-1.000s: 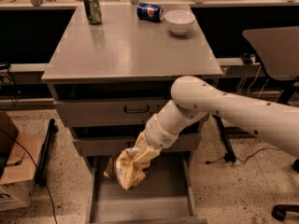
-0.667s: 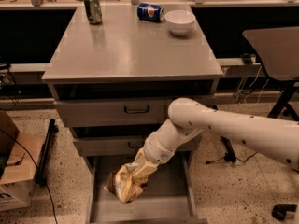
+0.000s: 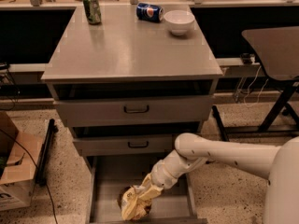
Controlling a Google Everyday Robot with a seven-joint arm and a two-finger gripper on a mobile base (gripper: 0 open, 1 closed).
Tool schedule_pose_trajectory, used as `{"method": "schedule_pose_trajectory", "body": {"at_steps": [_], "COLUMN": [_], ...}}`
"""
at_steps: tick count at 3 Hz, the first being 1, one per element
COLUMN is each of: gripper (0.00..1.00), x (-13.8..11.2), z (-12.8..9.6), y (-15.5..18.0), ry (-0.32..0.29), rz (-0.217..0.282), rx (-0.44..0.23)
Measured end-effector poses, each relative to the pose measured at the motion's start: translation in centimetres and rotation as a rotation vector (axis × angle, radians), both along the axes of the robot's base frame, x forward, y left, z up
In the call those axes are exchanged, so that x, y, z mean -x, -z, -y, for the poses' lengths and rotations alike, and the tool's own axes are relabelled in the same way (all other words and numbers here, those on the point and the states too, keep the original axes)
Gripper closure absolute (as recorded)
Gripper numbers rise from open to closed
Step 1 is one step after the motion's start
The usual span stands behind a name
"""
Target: Place brown chip bag into bottom drawer
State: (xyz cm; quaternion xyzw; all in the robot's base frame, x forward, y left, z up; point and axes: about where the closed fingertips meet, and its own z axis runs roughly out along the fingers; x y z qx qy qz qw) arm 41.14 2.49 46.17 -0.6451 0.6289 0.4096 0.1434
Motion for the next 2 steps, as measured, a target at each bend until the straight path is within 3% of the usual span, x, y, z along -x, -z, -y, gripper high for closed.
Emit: {"method": "schedule_pose_trajectory", "body": {"at_steps": [2], "gripper": [0.98], "x": [0.4], "z": [5.0], "y": [12.9], "ry": [0.201], "rz": [-0.140], "rx": [-0.037]}}
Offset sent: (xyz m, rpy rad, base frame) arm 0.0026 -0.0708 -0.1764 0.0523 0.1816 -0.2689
